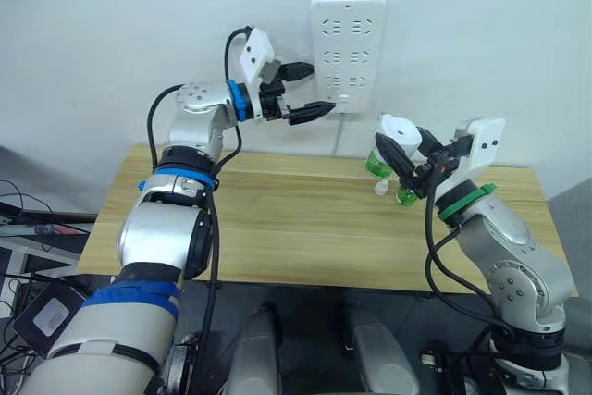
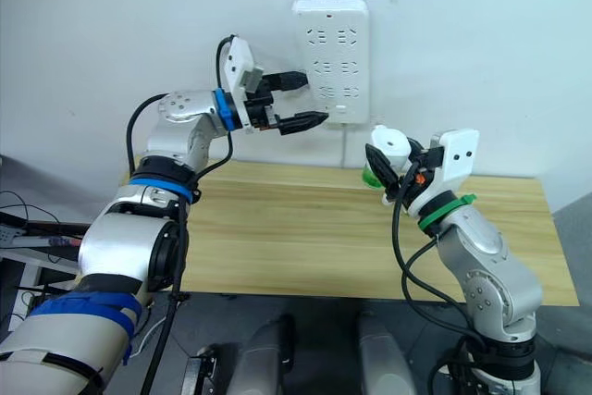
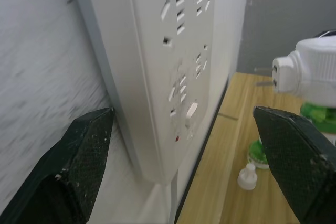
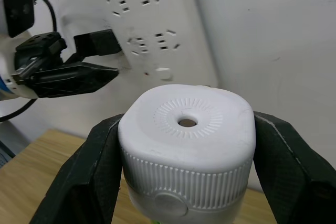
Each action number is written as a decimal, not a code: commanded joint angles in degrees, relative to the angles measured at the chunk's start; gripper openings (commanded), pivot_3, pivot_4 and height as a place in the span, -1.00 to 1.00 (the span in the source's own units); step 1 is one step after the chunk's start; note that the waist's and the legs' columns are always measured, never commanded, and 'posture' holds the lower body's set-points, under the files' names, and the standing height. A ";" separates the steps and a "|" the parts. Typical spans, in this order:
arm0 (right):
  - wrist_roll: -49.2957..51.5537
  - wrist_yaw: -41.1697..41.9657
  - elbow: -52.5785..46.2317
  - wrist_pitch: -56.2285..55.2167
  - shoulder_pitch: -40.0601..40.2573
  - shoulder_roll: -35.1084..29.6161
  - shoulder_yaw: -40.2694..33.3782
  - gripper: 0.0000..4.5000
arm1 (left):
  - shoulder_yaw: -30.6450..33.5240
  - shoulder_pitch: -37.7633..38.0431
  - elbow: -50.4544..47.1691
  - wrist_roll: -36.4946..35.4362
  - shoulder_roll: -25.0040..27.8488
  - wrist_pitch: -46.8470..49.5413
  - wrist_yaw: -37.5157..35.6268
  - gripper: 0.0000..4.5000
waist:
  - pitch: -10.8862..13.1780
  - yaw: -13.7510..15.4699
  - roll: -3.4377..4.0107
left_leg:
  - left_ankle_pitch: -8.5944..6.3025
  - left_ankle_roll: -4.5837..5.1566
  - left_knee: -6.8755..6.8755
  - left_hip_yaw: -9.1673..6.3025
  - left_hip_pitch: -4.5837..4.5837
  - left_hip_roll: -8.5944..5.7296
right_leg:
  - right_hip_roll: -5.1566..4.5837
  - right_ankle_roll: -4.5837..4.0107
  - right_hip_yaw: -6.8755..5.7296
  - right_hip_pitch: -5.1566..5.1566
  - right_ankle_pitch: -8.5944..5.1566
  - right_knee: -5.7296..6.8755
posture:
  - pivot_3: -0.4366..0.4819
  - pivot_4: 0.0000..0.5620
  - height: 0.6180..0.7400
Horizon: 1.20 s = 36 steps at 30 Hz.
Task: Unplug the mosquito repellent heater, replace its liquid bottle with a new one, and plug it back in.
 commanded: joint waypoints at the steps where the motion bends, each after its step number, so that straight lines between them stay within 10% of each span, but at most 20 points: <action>1: 1.42 0.08 -3.38 -0.39 -1.57 0.28 0.50 0.39 | 1.09 -2.64 1.33 0.52 -1.14 -2.49 -1.10 1.00 | 0.00 -0.26 0.00 | 0.00 0.00 0.00 0.00 0.00 0.00 | 0.00 0.00 0.00 0.00 0.00 0.00 | -0.41 -0.11 1.00; 3: 1.70 -0.12 -3.34 -0.28 -2.21 0.47 0.86 0.39 | 1.47 -2.96 1.78 0.42 -1.37 -2.51 -2.18 1.00 | 0.00 -0.46 0.00 | 0.00 0.00 -0.01 -0.02 0.00 0.01 | 0.00 -0.01 -0.03 0.00 0.00 0.01 | -0.42 -0.12 1.00; 13: 1.61 -0.49 -2.81 -0.08 -3.83 0.45 0.84 0.39 | 4.26 -4.40 4.11 0.52 -1.70 -0.36 -0.98 -0.39 | 0.00 -0.74 0.00 | 0.00 0.00 0.00 -0.01 0.00 0.01 | -0.01 -0.01 -0.03 -0.01 0.01 0.03 | -0.43 -0.10 1.00; 36: -1.22 1.90 2.60 2.29 -13.51 -2.55 3.06 0.39 | 5.57 -2.12 -1.84 -0.27 -0.02 9.51 -6.12 -0.43 | 0.00 -0.79 0.00 | 0.00 0.00 0.01 -0.03 0.01 0.03 | 0.00 -0.03 -0.04 -0.02 0.02 0.08 | -0.38 -0.03 1.00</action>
